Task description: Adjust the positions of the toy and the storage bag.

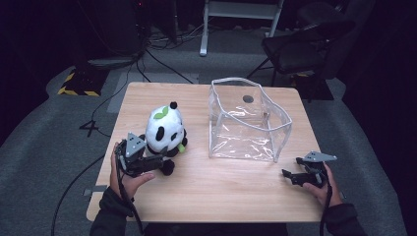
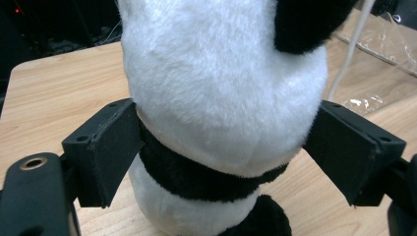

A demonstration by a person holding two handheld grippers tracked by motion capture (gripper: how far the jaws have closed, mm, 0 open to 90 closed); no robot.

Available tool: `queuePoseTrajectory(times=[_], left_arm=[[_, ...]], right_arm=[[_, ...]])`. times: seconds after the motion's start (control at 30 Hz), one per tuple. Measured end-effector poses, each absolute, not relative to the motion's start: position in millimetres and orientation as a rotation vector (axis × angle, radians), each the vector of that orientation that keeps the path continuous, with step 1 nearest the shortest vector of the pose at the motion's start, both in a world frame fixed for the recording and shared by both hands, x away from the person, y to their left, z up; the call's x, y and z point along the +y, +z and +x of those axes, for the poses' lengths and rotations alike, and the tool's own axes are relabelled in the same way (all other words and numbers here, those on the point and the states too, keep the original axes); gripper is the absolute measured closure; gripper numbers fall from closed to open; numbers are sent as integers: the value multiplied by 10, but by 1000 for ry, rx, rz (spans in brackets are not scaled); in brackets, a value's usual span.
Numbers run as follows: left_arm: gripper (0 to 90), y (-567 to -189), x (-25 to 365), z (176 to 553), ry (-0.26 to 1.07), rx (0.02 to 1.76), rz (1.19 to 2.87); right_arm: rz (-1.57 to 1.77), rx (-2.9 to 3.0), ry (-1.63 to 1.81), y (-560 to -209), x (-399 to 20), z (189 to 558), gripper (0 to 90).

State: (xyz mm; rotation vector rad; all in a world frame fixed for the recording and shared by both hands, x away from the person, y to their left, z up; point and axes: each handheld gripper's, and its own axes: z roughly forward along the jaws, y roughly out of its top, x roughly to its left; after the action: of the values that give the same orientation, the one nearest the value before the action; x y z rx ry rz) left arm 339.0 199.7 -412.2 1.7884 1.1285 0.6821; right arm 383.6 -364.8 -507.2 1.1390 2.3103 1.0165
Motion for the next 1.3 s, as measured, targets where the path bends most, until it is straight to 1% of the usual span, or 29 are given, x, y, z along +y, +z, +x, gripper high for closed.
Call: queuePoseTrajectory(times=[0.1, 0.13, 0.47, 0.53, 0.7, 0.83, 0.87, 1.03, 1.3], left_arm=[[53, -4155, 1990, 3468, 676, 1140, 1813], [0, -4200, 2000, 3531, 644, 1146, 1804], [0, -4289, 1943, 3691, 598, 1107, 1810], [0, -4308, 1923, 3710, 621, 1097, 1807], [2, -4336, 1897, 3715, 617, 1097, 1804], [0, -4335, 1850, 3718, 655, 1118, 1781], [0, -4334, 1805, 3721, 686, 1133, 1770], [0, -4342, 1717, 3734, 734, 1116, 1783], [0, -4422, 1648, 3813, 729, 1140, 1767]], right_arm=[[1139, 2310, 1016, -5072, -3648, 3836, 150], [1139, 2310, 1017, -5072, -3648, 3836, 149], [1139, 2310, 1017, -5072, -3648, 3836, 150], [1139, 2310, 1017, -5072, -3648, 3836, 150], [1139, 2311, 1017, -5072, -3648, 3836, 149], [1139, 2310, 1017, -5072, -3648, 3836, 150], [1139, 2310, 1017, -5072, -3648, 3836, 150], [1139, 2311, 1017, -5072, -3648, 3836, 150], [1139, 2310, 1016, -5072, -3648, 3836, 150]])
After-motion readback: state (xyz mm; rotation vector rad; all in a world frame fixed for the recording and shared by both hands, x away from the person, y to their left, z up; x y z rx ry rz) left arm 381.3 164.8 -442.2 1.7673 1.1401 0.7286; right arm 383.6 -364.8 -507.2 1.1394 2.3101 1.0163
